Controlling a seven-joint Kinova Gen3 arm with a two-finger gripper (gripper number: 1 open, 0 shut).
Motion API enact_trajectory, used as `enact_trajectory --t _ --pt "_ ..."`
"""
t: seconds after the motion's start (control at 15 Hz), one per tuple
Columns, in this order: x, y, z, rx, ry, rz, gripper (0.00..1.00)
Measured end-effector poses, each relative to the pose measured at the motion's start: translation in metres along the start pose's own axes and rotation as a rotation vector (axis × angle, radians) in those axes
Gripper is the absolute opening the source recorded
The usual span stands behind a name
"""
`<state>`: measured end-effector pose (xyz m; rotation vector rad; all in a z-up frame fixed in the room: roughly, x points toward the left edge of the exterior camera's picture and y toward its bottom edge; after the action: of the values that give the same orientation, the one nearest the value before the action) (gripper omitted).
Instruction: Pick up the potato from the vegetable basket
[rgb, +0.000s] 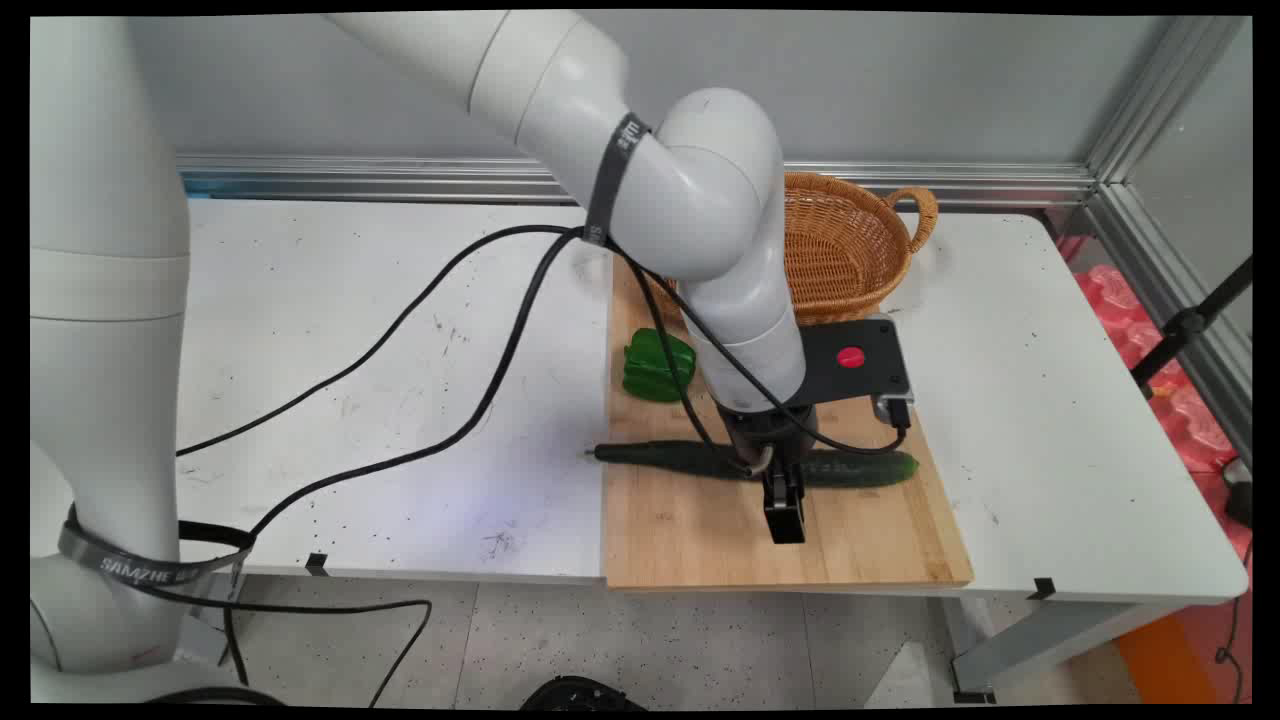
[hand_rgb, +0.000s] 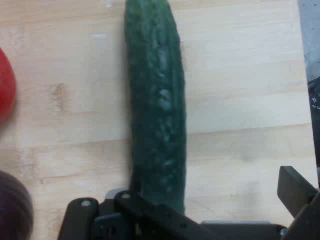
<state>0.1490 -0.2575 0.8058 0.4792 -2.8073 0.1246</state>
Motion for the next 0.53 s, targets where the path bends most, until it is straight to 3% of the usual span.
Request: enact_trajectory --t 0.53 --pt "-0.011 0.004 -0.021 0.004 0.023 0.017 1.0"
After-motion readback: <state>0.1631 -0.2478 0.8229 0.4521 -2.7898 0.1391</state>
